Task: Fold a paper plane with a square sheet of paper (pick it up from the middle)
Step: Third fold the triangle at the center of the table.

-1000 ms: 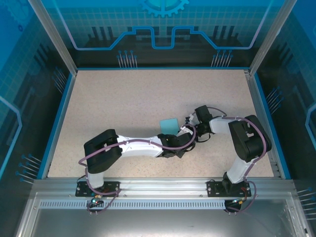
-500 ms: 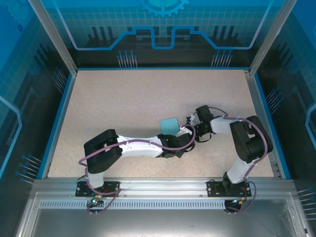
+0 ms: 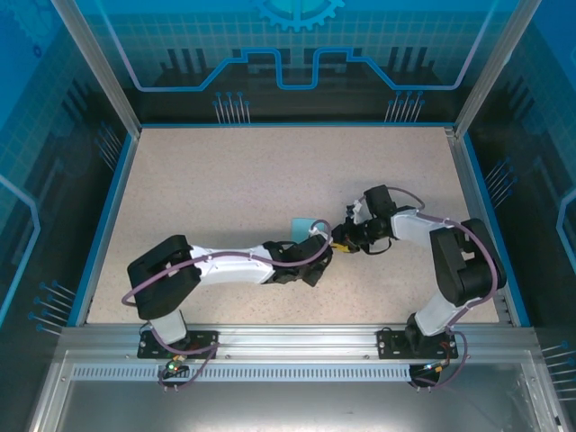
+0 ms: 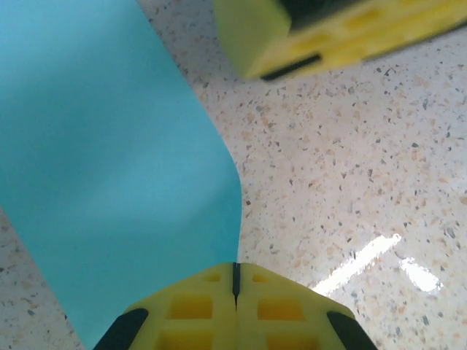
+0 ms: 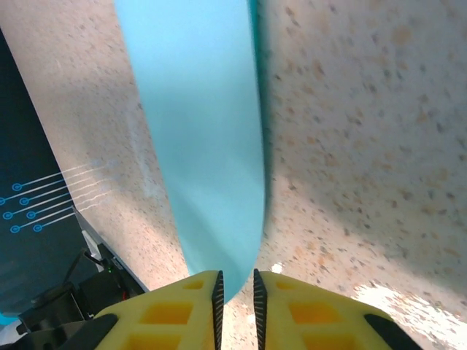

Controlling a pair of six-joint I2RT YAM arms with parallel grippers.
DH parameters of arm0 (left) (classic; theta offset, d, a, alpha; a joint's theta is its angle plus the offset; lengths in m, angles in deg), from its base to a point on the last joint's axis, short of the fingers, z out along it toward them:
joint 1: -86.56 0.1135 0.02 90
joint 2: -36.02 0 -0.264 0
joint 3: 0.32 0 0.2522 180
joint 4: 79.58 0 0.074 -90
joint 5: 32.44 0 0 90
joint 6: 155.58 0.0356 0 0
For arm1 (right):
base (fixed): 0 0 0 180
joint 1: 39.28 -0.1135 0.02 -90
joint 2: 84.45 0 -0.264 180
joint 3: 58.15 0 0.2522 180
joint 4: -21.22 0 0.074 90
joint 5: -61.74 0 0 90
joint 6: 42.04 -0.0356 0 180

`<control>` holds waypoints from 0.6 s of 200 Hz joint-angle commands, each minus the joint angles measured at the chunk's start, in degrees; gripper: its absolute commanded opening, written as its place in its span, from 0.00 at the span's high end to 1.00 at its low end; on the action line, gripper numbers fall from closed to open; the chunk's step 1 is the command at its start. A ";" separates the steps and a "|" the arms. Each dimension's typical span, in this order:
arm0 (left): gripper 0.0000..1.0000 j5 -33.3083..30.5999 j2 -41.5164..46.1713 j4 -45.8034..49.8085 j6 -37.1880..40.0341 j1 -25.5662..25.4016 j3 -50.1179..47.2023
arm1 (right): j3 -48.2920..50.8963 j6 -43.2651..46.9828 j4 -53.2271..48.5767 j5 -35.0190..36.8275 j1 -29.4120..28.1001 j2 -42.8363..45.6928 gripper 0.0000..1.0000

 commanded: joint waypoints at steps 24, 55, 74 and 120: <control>1.00 9.79 2.30 -3.37 -1.45 2.03 -2.34 | -6.98 3.37 -2.92 -0.58 -2.60 -2.74 0.85; 1.00 11.72 2.51 -3.59 -1.80 2.75 -2.60 | -11.65 3.31 -4.06 1.20 -5.85 -8.70 0.87; 1.00 12.21 2.73 -3.47 -1.82 3.26 -2.70 | -13.69 3.64 -4.71 2.35 -6.61 -11.83 0.87; 1.00 12.66 3.52 -4.06 -2.39 4.80 -3.82 | -15.93 6.67 -7.16 6.18 -7.32 -17.66 0.87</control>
